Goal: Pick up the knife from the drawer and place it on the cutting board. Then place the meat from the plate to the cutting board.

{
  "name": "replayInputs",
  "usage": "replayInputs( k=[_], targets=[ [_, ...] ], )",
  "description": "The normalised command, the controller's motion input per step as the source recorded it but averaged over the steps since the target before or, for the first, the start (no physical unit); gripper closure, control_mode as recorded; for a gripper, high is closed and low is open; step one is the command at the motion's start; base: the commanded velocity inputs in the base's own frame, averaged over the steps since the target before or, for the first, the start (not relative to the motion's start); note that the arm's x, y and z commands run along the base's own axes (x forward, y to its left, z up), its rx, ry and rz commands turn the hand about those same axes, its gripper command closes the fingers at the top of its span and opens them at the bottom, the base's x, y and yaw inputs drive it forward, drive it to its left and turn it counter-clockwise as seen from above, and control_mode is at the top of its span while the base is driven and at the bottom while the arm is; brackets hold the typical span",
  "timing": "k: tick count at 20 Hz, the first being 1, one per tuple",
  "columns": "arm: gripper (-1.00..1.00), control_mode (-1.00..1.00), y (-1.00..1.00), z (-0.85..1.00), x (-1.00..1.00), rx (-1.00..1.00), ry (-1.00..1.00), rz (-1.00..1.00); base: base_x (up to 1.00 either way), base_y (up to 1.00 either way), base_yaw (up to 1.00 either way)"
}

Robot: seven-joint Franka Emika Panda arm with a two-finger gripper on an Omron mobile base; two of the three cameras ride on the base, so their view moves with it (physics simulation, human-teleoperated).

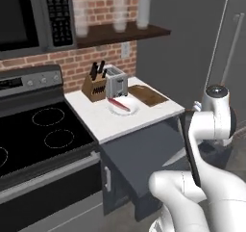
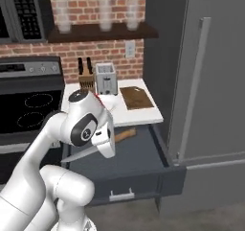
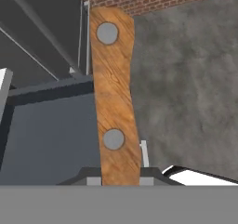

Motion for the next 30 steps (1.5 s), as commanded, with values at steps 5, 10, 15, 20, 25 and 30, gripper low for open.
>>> replayInputs(
  k=[5, 10, 15, 20, 25, 30],
  targets=[
    [1.0, 1.0, 0.0, 0.0, 0.0, 0.0, 0.0, 0.0, 0.35, -0.4, 0.71],
    [1.0, 1.0, 0.0, 0.0, 0.0, 0.0, 0.0, 0.0, 0.12, -0.92, 0.37],
    [1.0, 1.0, 0.0, 0.0, 0.0, 0.0, 0.0, 0.0, 0.0, -0.7, 0.13],
    [1.0, 1.0, 0.0, 0.0, 0.0, 0.0, 0.0, 0.0, 0.11, -0.03, 0.0],
    [1.0, 1.0, 0.0, 0.0, 0.0, 0.0, 0.0, 0.0, 0.38, 0.0, 0.0],
    [1.0, 1.0, 0.0, 0.0, 0.0, 0.0, 0.0, 0.0, 0.4, 0.0, 0.0]
  ],
)
